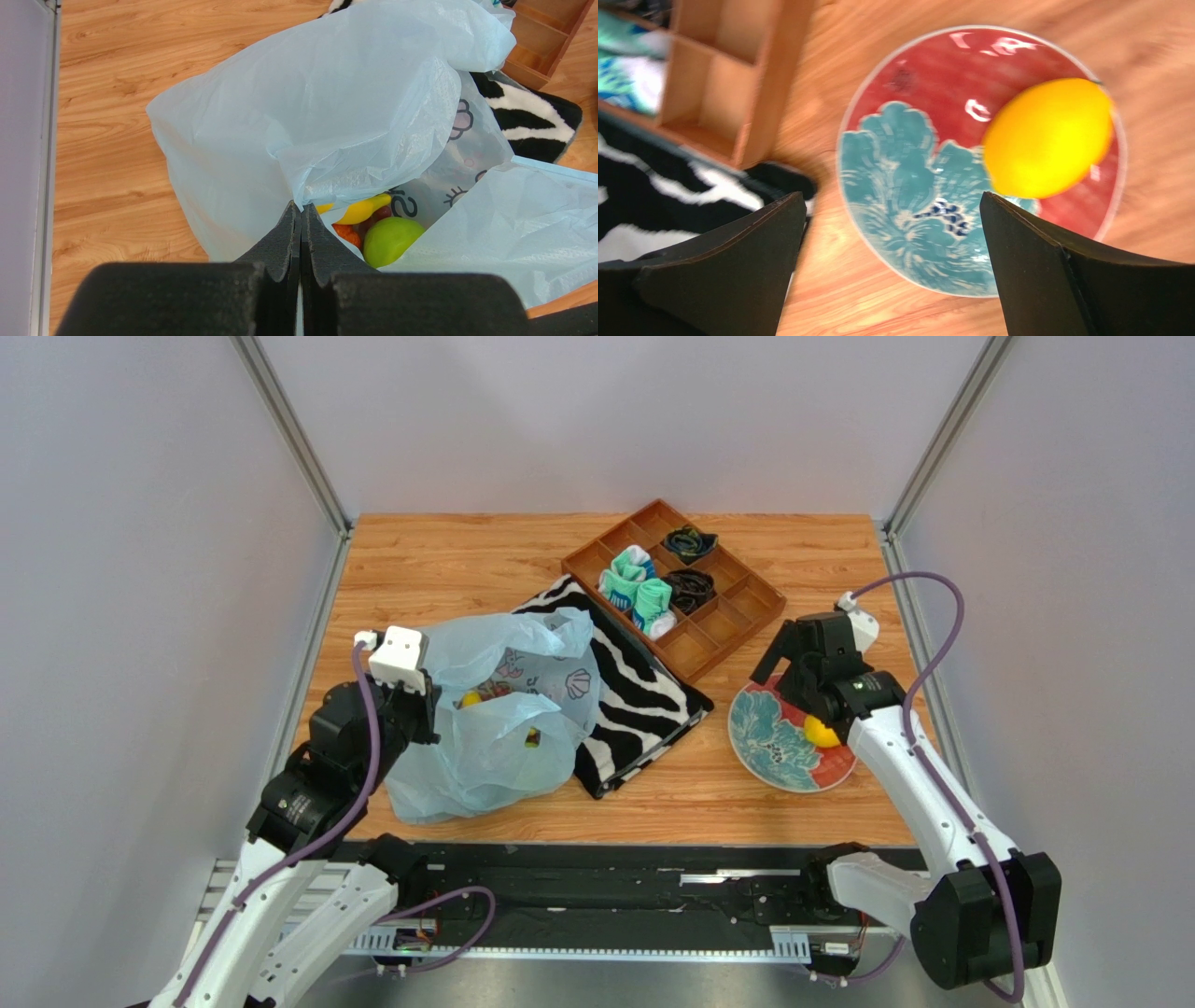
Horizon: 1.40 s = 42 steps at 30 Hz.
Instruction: Place the fruits into the plastic bag
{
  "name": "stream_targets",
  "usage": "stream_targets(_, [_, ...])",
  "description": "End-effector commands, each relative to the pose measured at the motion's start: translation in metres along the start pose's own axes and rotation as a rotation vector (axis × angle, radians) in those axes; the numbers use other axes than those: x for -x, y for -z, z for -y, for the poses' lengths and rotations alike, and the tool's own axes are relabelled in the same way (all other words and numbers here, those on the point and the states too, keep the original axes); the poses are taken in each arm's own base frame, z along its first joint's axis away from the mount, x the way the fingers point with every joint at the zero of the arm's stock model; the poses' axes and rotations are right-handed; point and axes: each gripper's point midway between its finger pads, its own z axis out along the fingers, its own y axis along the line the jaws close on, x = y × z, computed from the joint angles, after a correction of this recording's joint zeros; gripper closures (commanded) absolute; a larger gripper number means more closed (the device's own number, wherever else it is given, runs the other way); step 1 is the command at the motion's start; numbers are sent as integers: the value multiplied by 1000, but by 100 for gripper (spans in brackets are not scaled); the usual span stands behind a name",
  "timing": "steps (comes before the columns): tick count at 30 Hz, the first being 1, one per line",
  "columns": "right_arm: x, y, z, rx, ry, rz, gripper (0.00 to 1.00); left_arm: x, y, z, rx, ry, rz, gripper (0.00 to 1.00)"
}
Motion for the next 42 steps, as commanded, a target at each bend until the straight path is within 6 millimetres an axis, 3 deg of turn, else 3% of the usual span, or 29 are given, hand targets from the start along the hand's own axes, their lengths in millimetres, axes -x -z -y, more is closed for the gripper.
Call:
stream_targets(1, [17,9,46,-221,-85,91,0,4,-1,1,-9,-8,15,100])
stream_targets(9, [17,-8,92,-389,-139,87,0,4,0,1,-9,-6,17,100])
stream_targets(16, [10,-29,109,-398,-202,40,0,4,0,0,-2,-6,17,100])
stream_targets(27, [-8,-59,110,-392,-196,-60,3,4,0,-1,2,-9,16,100])
stream_targets(30, [-14,-63,111,-392,-192,-83,8,4,-1,0,1,-10,13,100])
stream_targets(40, [-20,-68,118,-423,-138,-122,42,3,-1,-1,4,-9,11,100])
stream_targets(42, [-22,-68,117,-417,-137,-128,45,3,-1,-1,3,-7,11,100])
